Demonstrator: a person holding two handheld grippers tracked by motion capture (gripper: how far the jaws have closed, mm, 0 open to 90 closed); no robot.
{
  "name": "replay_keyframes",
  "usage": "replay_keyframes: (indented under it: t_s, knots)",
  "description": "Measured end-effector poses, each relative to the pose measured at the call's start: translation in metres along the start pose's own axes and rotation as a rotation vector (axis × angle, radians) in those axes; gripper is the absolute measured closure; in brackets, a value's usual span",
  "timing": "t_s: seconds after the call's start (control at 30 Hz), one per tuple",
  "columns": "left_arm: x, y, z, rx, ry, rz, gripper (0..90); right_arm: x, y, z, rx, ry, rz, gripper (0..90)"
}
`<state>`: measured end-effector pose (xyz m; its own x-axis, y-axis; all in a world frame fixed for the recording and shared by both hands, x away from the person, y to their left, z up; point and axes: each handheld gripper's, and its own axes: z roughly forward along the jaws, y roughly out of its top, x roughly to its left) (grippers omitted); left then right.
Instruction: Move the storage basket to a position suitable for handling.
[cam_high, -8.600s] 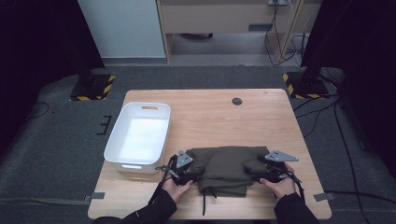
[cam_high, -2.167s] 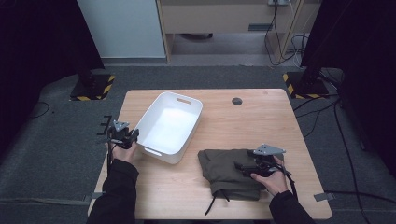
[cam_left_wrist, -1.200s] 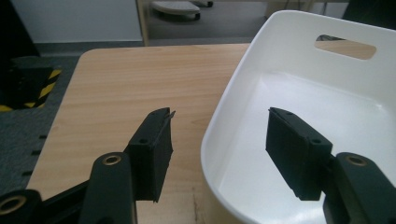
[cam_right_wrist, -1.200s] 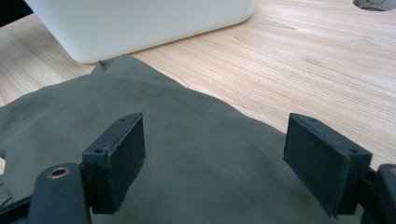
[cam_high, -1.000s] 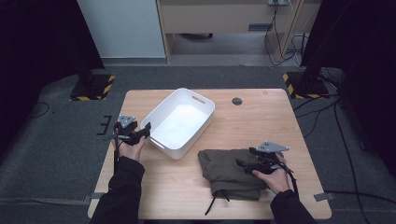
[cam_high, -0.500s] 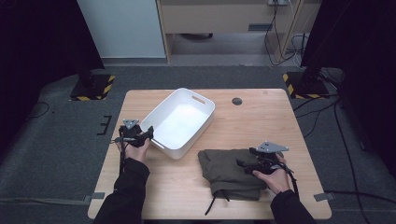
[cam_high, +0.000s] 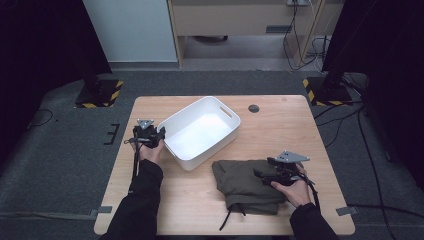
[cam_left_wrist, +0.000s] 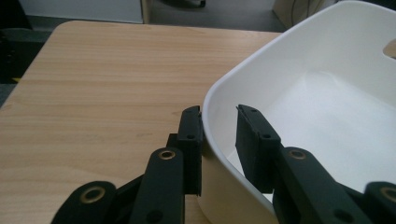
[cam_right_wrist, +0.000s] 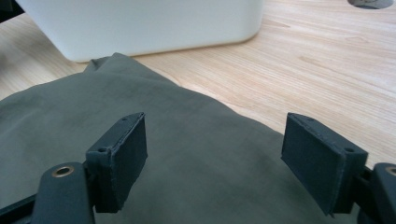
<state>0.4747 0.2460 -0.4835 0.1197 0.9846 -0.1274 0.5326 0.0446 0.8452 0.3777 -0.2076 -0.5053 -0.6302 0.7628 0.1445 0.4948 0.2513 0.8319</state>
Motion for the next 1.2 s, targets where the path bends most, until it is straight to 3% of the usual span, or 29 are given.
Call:
replay_keyframes:
  t_s: [0.13,0.23,0.3,0.37,0.43,0.5,0.53,0.6,0.67,0.7,0.8,0.93,1.03,1.2]
  knots:
    - [-0.002,0.003,0.008,-0.012,-0.026,0.016,73.1,-0.001,0.001,0.001,-0.007,-0.01,-0.001,23.2]
    - [-0.003,0.004,0.014,-0.024,-0.058,0.036,72.3,-0.003,0.005,-0.002,-0.041,-0.024,-0.005,23.9]
    - [-0.004,0.005,0.014,-0.038,-0.061,0.039,59.8,-0.004,0.008,-0.004,-0.058,-0.032,-0.004,24.3]
    - [-0.007,0.007,0.01,-0.059,-0.07,0.03,51.0,-0.006,0.011,-0.005,-0.07,-0.039,-0.007,24.4]
    - [-0.013,0.011,-0.005,-0.059,-0.049,0.072,47.4,-0.008,0.014,-0.006,-0.086,-0.048,-0.004,24.6]
    - [-0.013,0.011,-0.009,-0.061,-0.047,0.07,45.3,-0.008,0.015,-0.007,-0.092,-0.053,-0.001,24.6]
    - [-0.016,0.009,-0.021,-0.058,-0.038,0.077,44.2,-0.009,0.018,-0.008,-0.109,-0.064,0.0,24.7]
    - [-0.019,0.005,-0.029,-0.047,-0.042,0.08,43.1,-0.009,0.02,-0.008,-0.119,-0.072,0.002,24.7]
    - [-0.02,0.002,-0.033,-0.044,-0.044,0.081,42.8,-0.01,0.021,-0.008,-0.13,-0.08,0.007,25.3]
    - [-0.021,-0.004,-0.037,-0.016,-0.042,0.093,42.7,-0.011,0.022,-0.008,-0.133,-0.081,0.012,25.2]
    - [-0.024,-0.011,-0.038,0.012,-0.059,0.063,43.2,-0.013,0.027,-0.006,-0.142,-0.097,0.015,25.2]
    - [-0.03,-0.014,-0.031,0.043,-0.064,0.072,48.8,-0.014,0.036,-0.004,-0.155,-0.11,0.011,25.2]
    - [-0.031,-0.013,-0.025,0.059,-0.042,0.081,49.2,-0.015,0.042,-0.001,-0.164,-0.116,0.017,25.3]
    - [-0.03,-0.011,-0.017,0.06,-0.037,0.086,54.2,-0.017,0.051,-0.001,-0.178,-0.12,0.025,25.4]
